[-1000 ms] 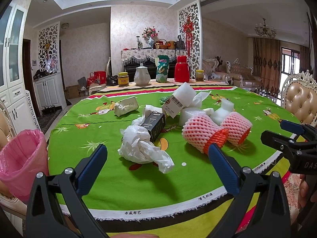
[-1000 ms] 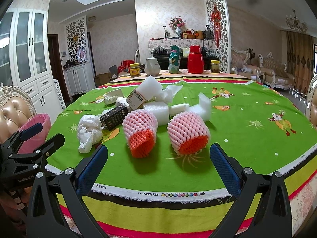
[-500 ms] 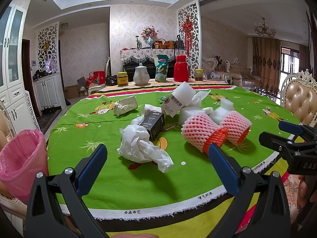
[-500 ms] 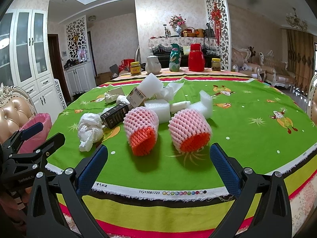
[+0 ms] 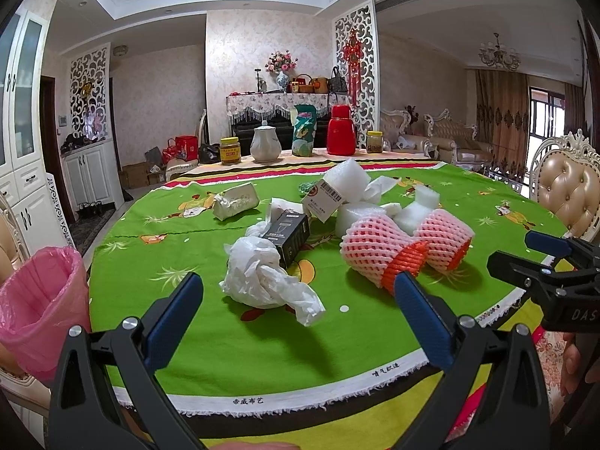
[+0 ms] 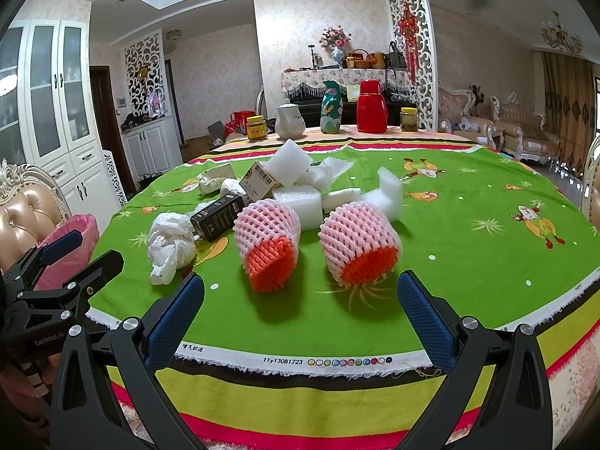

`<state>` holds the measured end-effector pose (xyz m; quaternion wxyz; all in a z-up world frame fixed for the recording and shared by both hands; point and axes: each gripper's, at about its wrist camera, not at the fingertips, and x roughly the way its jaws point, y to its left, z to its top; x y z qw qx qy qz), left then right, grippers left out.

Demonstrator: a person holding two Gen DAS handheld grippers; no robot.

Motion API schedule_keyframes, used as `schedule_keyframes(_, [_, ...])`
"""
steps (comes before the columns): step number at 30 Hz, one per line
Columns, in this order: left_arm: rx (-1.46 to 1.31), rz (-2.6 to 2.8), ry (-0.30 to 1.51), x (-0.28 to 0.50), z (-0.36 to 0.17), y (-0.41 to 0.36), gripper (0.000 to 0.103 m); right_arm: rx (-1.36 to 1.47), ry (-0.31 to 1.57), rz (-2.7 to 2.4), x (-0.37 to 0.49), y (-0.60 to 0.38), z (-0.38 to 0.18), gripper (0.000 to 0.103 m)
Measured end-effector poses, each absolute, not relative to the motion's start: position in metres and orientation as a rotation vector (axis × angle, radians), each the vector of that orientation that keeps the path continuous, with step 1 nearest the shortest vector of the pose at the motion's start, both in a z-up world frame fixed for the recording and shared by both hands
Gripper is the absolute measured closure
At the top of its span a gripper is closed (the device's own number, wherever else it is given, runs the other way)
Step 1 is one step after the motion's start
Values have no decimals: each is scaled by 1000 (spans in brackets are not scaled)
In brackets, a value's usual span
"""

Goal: Collect trash

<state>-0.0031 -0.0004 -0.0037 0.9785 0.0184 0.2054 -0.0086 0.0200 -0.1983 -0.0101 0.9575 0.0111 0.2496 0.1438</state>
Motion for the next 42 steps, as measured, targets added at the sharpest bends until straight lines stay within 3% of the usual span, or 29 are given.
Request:
schedule_keyframes(22, [22, 9, 422, 1, -5, 6, 4, 23, 516, 279, 23, -202, -14, 7])
schedule_keyframes(42, [-133, 46, 660, 83, -28, 52, 5, 46, 681, 186, 103, -228, -43, 7])
